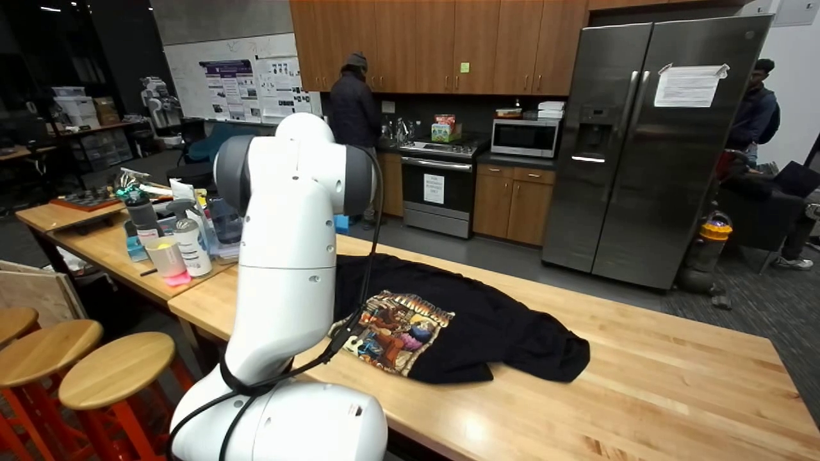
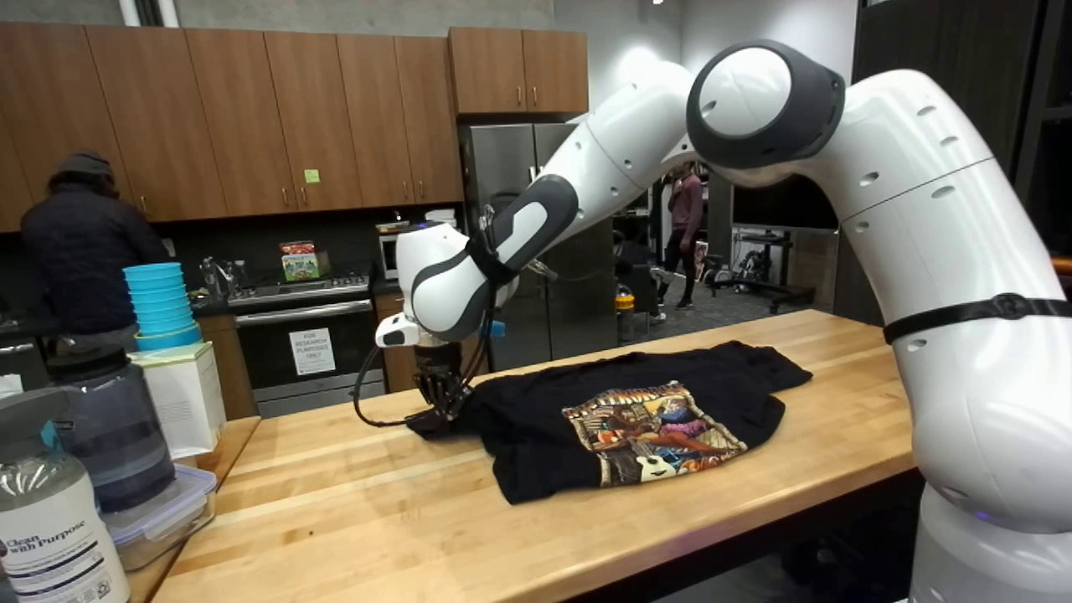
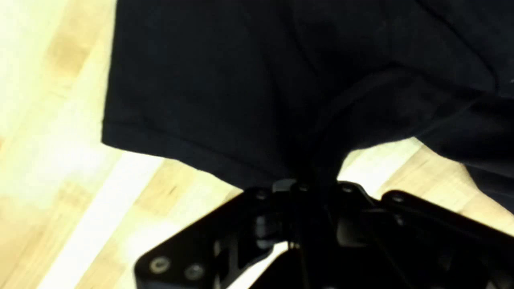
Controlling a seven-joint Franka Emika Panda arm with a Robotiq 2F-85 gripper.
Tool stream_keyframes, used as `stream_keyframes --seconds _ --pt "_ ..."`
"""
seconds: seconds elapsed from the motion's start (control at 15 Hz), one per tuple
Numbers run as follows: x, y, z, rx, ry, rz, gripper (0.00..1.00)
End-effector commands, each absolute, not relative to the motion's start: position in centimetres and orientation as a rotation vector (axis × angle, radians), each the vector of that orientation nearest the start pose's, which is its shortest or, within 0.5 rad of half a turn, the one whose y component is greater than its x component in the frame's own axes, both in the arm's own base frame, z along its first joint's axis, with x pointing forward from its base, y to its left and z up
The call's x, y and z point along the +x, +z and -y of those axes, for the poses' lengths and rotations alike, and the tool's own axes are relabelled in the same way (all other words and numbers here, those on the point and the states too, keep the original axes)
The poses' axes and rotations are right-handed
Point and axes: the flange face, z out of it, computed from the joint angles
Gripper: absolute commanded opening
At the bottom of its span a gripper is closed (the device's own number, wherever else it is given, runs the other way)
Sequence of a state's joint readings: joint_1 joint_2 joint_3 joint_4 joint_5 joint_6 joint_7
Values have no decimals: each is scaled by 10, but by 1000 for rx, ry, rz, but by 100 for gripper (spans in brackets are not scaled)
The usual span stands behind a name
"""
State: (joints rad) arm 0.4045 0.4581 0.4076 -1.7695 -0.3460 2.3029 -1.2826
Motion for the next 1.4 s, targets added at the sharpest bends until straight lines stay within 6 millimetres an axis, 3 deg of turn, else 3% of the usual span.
stream_keyframes --seconds 0.0,0.2,0.53,1.07,1.33 --pt "467 390 -455 1284 333 -2671 1" --pt "466 434 -447 1312 493 -2626 1" --pt "472 479 -410 1433 737 -2538 1" --pt "517 504 -308 1689 1177 -2396 1" --pt "543 512 -232 1796 1401 -2297 1"
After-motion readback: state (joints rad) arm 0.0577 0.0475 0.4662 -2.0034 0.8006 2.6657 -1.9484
